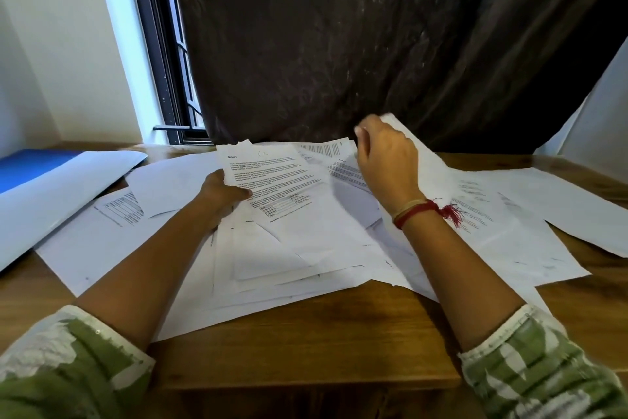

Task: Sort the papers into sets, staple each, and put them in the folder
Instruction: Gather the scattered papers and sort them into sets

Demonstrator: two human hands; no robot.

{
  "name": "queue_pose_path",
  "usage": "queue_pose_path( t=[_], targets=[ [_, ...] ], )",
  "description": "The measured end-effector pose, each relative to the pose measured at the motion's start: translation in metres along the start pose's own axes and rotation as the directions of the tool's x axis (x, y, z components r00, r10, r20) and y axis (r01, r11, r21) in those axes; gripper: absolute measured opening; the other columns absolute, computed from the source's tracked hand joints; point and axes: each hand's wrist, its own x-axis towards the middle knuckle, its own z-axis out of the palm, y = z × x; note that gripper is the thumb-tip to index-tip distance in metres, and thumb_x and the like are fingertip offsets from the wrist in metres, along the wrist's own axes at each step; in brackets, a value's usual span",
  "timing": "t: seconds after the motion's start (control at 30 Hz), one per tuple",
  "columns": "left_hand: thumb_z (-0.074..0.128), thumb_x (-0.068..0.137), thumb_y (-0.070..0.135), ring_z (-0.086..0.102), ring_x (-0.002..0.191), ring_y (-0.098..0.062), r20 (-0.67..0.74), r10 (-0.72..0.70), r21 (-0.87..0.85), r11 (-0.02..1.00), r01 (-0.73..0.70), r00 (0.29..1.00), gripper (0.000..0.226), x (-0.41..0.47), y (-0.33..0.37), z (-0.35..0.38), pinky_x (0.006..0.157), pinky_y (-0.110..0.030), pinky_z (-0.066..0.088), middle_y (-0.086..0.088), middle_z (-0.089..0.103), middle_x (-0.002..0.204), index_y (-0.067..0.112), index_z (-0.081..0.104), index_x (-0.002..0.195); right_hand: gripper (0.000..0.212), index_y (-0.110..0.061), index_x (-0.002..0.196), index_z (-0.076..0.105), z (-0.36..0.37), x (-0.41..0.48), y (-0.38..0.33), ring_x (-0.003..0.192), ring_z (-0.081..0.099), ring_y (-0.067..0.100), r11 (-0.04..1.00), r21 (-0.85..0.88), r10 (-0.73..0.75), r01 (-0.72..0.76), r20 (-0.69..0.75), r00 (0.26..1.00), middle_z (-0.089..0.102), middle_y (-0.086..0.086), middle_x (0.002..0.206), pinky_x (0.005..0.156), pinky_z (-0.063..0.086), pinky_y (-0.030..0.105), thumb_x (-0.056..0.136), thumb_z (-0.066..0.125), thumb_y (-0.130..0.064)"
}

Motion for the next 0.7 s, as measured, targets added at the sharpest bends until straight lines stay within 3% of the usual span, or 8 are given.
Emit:
queue_pose_path(
  t=[0.07,0.13,0.2,0.27,0.37,0.47,0.57,0.7],
  targets=[
    [0.067,0.083,-0.006,0.056,0.116,-0.030,0.005,-0.008,-0.012,1.000,0.008,1.000,0.053,0.001,0.000,0.000,0.098,-0.050,0.046,-0.007,0.058,0.129,0.009,0.052,0.131,0.019,-0.005,0.097,0.062,-0.010,0.004,-0.020,0.063,0.057,0.009,0.935,0.348,-0.012,0.066,-0.157,0.988,0.062,0.002,0.076,0.055,0.045,0.022,0.099,0.049,-0.019],
    [0.066,0.083,-0.007,0.056,0.118,-0.032,0.003,-0.009,-0.019,1.000,0.009,1.000,0.052,0.001,0.000,-0.001,0.097,-0.049,0.047,-0.009,0.058,0.130,0.010,0.052,0.130,0.011,-0.014,0.094,0.060,-0.021,0.010,-0.031,0.064,0.052,0.000,0.764,0.643,0.145,0.053,-0.251,0.957,0.055,-0.012,0.075,0.056,0.041,0.016,0.099,0.049,-0.015],
    [0.066,0.083,-0.007,0.057,0.116,-0.031,-0.005,-0.012,-0.031,0.999,0.012,1.000,0.051,0.002,0.000,-0.001,0.094,-0.045,0.048,-0.009,0.059,0.129,0.007,0.052,0.130,0.010,-0.024,0.094,0.054,-0.026,0.017,-0.029,0.074,0.055,-0.003,0.618,0.786,0.380,-0.022,-0.274,0.883,0.056,-0.015,0.083,0.065,0.047,0.018,0.099,0.050,-0.016],
    [0.065,0.084,-0.008,0.058,0.114,-0.030,-0.007,-0.018,-0.026,1.000,0.018,1.000,0.050,0.001,-0.001,-0.002,0.091,-0.042,0.049,-0.007,0.060,0.124,0.005,0.051,0.129,0.009,-0.025,0.094,0.053,-0.020,0.023,-0.012,0.087,0.059,0.004,0.483,0.855,0.601,-0.190,-0.166,0.782,0.059,-0.007,0.092,0.077,0.054,0.025,0.099,0.051,-0.018],
    [0.065,0.083,-0.009,0.060,0.108,-0.032,-0.003,-0.013,-0.027,1.000,0.013,1.000,0.045,0.002,-0.002,-0.004,0.091,-0.041,0.050,-0.015,0.061,0.125,0.001,0.053,0.125,0.014,-0.024,0.089,0.057,0.002,0.020,0.019,0.096,0.061,0.019,0.294,0.844,0.781,-0.449,0.059,0.622,0.060,0.001,0.096,0.088,0.054,0.035,0.097,0.052,-0.014],
    [0.066,0.084,-0.005,0.061,0.100,-0.031,-0.026,-0.012,-0.010,1.000,0.012,1.000,0.042,0.002,-0.002,-0.004,0.088,-0.040,0.050,-0.018,0.062,0.121,0.000,0.054,0.124,0.012,-0.013,0.100,0.062,0.025,0.005,0.036,0.101,0.059,0.022,0.282,0.724,0.831,-0.630,0.144,0.538,0.060,0.005,0.104,0.088,0.051,0.030,0.097,0.051,-0.011],
    [0.063,0.085,-0.006,0.060,0.098,-0.030,-0.034,-0.020,-0.025,0.999,0.020,0.999,0.039,0.001,-0.001,-0.003,0.086,-0.039,0.050,-0.017,0.062,0.120,-0.001,0.055,0.123,0.018,-0.006,0.108,0.063,0.039,-0.007,0.044,0.104,0.058,0.025,0.310,0.642,0.851,-0.702,0.143,0.506,0.060,0.013,0.116,0.087,0.049,0.028,0.097,0.049,-0.009],
    [0.060,0.088,-0.005,0.060,0.110,-0.035,-0.016,-0.047,-0.023,0.999,0.047,0.999,0.041,-0.001,0.002,-0.004,0.094,-0.046,0.049,-0.013,0.060,0.128,0.001,0.053,0.127,0.018,-0.005,0.103,0.065,0.039,-0.014,0.054,0.101,0.060,0.029,0.409,0.463,0.804,-0.786,0.224,0.551,0.064,0.015,0.109,0.081,0.049,0.029,0.094,0.049,-0.007]
  ],
)
